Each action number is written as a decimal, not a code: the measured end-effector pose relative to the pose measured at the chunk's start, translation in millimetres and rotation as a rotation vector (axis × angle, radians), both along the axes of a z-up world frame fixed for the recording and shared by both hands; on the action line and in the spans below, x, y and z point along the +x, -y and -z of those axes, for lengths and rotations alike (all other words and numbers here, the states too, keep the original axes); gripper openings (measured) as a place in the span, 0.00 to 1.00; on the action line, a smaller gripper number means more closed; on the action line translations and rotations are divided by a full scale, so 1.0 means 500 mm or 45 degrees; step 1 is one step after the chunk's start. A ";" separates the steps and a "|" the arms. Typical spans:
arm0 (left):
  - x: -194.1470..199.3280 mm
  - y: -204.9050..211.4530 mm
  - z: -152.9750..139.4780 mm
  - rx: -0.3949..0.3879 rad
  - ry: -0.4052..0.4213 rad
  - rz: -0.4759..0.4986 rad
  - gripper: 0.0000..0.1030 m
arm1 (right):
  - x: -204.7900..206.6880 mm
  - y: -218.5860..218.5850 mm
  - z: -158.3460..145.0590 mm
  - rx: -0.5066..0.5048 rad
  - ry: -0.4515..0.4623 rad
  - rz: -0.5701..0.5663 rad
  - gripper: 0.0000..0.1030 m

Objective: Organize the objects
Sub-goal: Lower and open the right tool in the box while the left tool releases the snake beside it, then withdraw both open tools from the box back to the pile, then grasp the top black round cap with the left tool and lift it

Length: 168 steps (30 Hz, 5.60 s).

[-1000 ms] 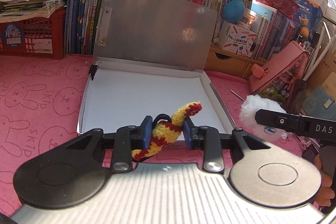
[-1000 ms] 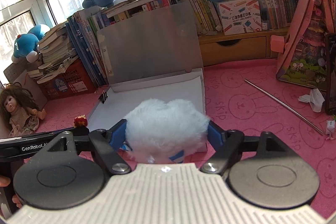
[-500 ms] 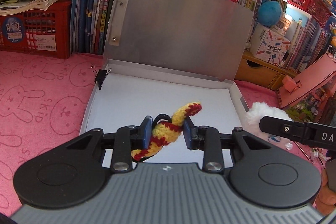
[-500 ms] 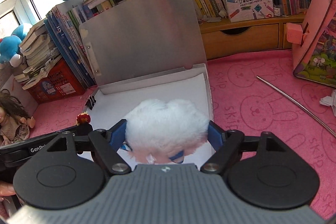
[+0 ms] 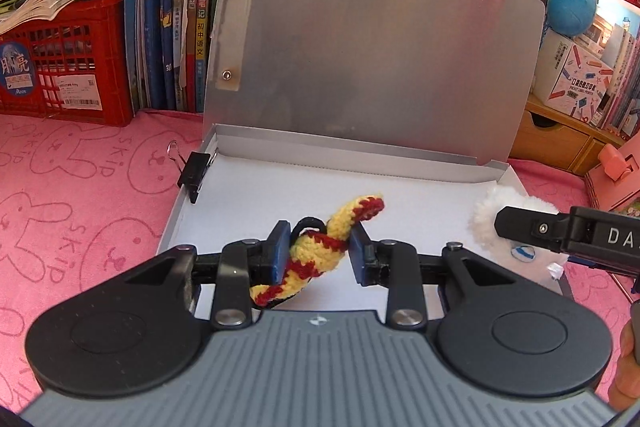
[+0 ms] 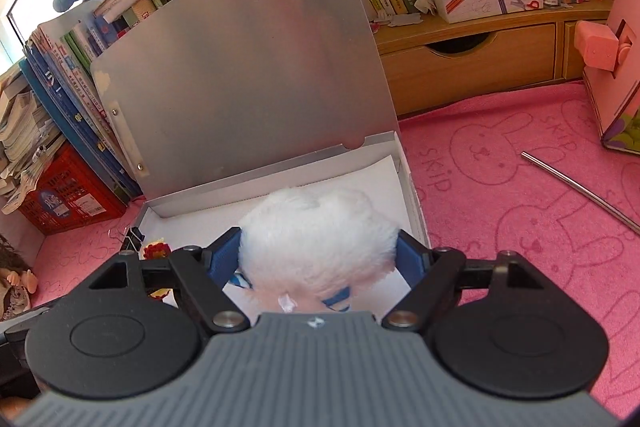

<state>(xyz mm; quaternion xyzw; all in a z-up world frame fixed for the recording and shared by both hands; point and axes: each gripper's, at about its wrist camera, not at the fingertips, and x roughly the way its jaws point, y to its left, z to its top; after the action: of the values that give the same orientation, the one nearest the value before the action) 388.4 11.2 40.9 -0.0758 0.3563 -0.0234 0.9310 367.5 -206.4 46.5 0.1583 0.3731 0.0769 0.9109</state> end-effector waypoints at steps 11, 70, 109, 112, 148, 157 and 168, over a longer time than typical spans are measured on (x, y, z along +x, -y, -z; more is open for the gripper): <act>0.033 0.016 0.043 0.087 -0.018 0.038 0.35 | 0.025 -0.022 0.049 -0.124 -0.010 -0.035 0.81; -0.479 -0.005 -0.055 0.122 0.247 0.211 0.80 | -0.445 0.049 -0.072 -0.237 0.393 -0.202 1.00; -0.767 -0.073 0.087 0.153 0.414 0.054 0.90 | -0.716 0.027 0.071 -0.381 0.427 -0.038 1.00; -0.775 -0.076 0.094 0.144 0.409 0.049 0.90 | -0.728 0.023 0.079 -0.404 0.428 -0.025 0.99; -0.781 -0.078 0.110 0.146 0.357 0.027 0.55 | -0.774 -0.007 0.104 -0.417 0.390 -0.013 0.50; -0.778 -0.076 0.111 0.138 0.354 0.031 0.44 | -0.774 -0.012 0.105 -0.433 0.387 -0.011 0.46; -0.782 -0.079 0.104 0.135 0.378 0.008 0.37 | -0.773 -0.010 0.106 -0.429 0.377 -0.014 0.36</act>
<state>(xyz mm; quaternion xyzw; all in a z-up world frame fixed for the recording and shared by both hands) -2.6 50.5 -11.4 -0.0211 0.2156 -0.0185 0.9761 -19.0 -201.3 -6.5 -0.0113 0.2437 0.0409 0.9689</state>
